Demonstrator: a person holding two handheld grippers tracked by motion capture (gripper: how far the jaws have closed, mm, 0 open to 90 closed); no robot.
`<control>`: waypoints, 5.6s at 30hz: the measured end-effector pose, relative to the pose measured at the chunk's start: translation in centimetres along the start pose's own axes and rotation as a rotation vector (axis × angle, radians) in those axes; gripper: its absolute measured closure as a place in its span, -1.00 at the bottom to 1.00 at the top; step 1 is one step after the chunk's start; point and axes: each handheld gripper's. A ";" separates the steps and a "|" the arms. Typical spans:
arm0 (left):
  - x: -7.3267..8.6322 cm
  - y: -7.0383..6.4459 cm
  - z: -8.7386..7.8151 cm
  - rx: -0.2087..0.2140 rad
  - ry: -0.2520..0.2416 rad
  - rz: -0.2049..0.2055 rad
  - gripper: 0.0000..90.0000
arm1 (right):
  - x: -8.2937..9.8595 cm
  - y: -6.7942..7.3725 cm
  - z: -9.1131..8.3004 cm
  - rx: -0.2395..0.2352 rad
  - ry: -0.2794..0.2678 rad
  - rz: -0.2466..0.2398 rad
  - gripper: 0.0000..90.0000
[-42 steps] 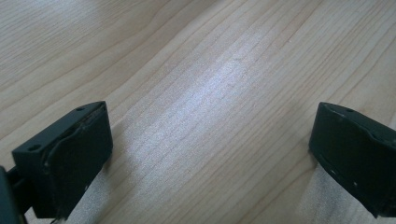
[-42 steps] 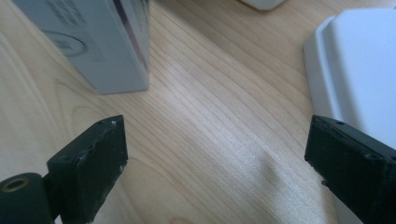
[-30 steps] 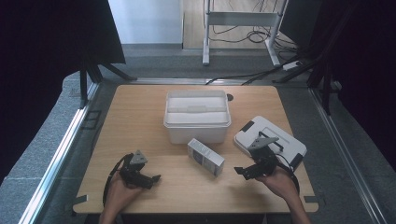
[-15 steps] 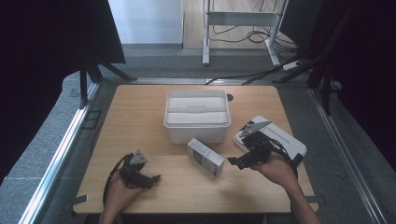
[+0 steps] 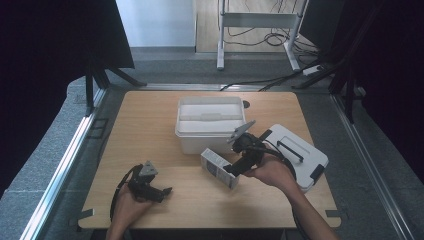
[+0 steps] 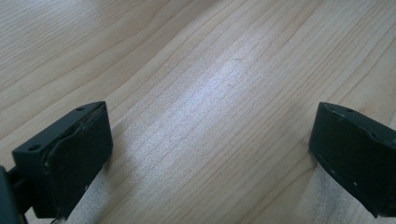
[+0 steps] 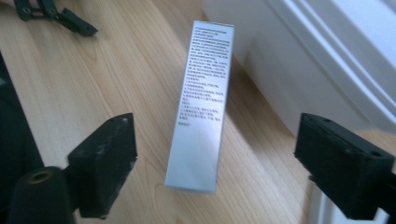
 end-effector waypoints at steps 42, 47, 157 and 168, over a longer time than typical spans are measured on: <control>0.0 0.0 0.0 0.000 0.002 0.000 -1.00 | -0.2 4.9 2.8 -0.073 0.188 -0.168 0.22; 0.0 0.0 0.0 0.000 0.003 0.000 -1.00 | 1.1 5.4 2.2 -0.074 0.183 -0.154 0.22; -11.0 -0.3 -0.9 0.124 -0.025 0.171 -1.00 | 7.7 -2.9 4.5 0.007 -0.328 0.226 -0.81; -9.8 -2.1 -1.5 0.144 -0.032 0.189 -1.00 | 8.7 -1.9 3.6 0.000 -0.332 0.229 -0.80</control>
Point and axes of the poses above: each handheld gripper's, and its own axes: z roughly forward along the jaws, x roughly out of its underside, y roughly to its left, and after that the axes turned 10 degrees about x, right-handed
